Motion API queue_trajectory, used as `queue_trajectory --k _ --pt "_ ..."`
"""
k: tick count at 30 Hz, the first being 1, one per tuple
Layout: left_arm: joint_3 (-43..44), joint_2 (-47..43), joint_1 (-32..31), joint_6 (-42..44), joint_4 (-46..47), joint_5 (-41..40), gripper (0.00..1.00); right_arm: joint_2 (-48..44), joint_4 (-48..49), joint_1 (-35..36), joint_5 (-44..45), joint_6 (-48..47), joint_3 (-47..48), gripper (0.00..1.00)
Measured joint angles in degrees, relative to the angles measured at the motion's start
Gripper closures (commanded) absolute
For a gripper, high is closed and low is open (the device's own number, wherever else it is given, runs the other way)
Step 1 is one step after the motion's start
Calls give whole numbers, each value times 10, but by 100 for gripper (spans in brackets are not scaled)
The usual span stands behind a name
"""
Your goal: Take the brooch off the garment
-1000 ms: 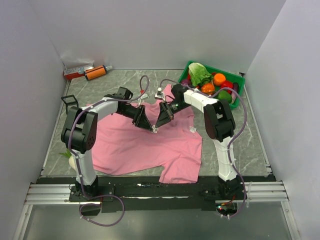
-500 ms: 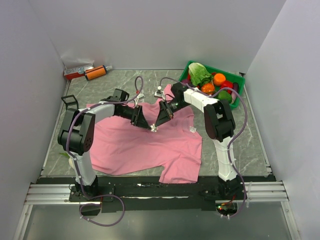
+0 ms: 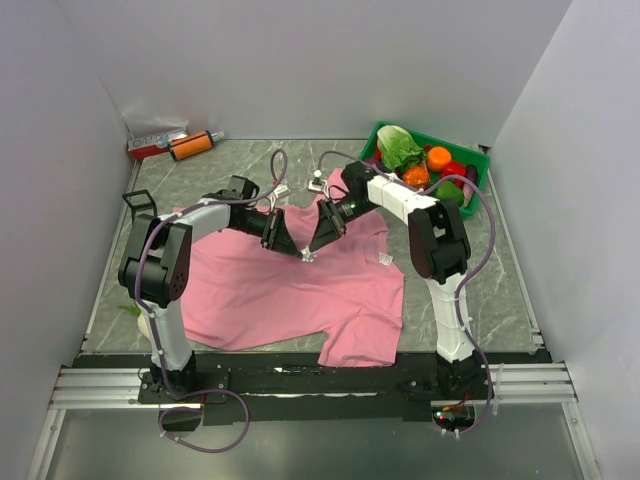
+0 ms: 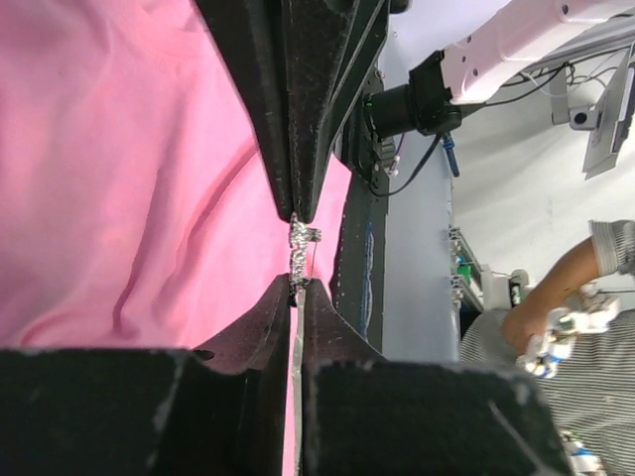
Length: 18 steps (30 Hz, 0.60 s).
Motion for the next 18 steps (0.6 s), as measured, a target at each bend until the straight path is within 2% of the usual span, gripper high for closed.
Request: queue_trajectory --k 1,3,4,7,9,14,18 --pt "5 0 0 9 -9 -2 99 0 -3 0 2 1 5 69" --pt "18 1 3 30 -30 -2 99 0 -8 0 7 0 20 60" --pt "24 2 5 38 -37 -4 99 0 -10 0 10 0 31 42" --pt "57 11 12 80 -78 -19 99 -4 -5 -7 27 7 62 22" --pt "83 18 21 110 -116 -35 99 -10 -3 -16 44 15 80 1" --pt "151 22 56 192 -210 -98 99 -52 24 -66 108 40 112 0" --pt "189 16 80 239 -266 -184 99 -121 43 -96 203 49 102 0"
